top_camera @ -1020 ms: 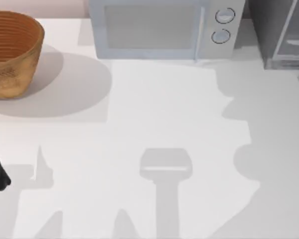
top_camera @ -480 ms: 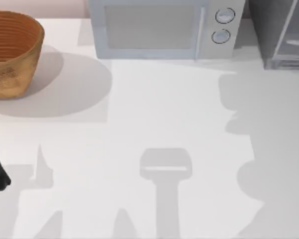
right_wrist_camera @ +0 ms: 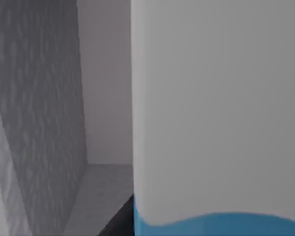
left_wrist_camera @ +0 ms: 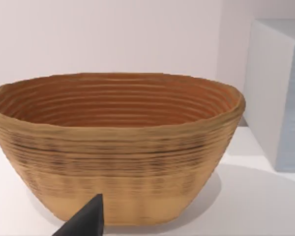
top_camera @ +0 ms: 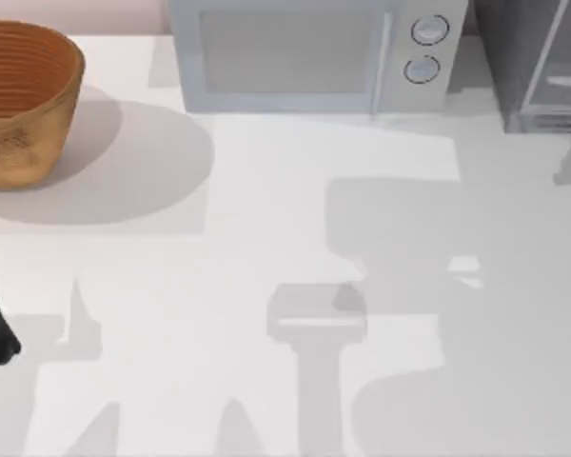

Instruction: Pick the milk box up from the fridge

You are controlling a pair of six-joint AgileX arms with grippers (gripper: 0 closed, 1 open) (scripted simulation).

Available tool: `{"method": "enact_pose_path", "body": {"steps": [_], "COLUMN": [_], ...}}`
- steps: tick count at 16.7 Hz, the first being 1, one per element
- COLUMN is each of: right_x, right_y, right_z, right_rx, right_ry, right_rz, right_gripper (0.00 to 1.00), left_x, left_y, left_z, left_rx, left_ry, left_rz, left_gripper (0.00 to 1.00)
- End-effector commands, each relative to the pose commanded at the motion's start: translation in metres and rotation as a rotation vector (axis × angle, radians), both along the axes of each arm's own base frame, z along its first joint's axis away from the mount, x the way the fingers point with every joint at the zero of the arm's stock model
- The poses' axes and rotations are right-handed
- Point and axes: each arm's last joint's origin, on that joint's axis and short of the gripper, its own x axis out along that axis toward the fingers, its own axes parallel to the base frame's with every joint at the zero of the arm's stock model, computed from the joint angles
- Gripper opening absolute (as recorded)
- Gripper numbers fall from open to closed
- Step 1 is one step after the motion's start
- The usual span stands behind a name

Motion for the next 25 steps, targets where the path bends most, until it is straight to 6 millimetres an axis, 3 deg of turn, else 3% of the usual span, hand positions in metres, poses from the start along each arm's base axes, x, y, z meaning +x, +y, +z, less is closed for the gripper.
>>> {"method": "enact_pose_path", "body": {"steps": [3,6,9,12,18,25], "right_x": [-0.045,-0.098,-0.145,-0.177,-0.198,-0.198], "right_y": [0.021,0.039,0.052,0.059,0.065,0.065], "right_z": [0.020,0.023,0.008,-0.017,-0.053,-0.055], "right_rx": [0.001,0.006,0.012,0.014,0.010,0.012], "right_ry": [-0.002,0.000,0.002,0.004,0.012,0.013], "right_rz": [0.000,-0.001,-0.004,-0.007,-0.007,-0.008], "right_gripper": [0.00,0.00,0.00,0.00,0.00,0.00], "left_x": [0.000,0.000,0.000,0.000,0.000,0.000], "left_y": [0.000,0.000,0.000,0.000,0.000,0.000], "left_z": [0.000,0.000,0.000,0.000,0.000,0.000], "left_rx": [0.000,0.000,0.000,0.000,0.000,0.000], "left_ry": [0.000,0.000,0.000,0.000,0.000,0.000], "left_rz": [0.000,0.000,0.000,0.000,0.000,0.000], "left_gripper": [1.00,1.00,1.00,1.00,1.00,1.00]}}
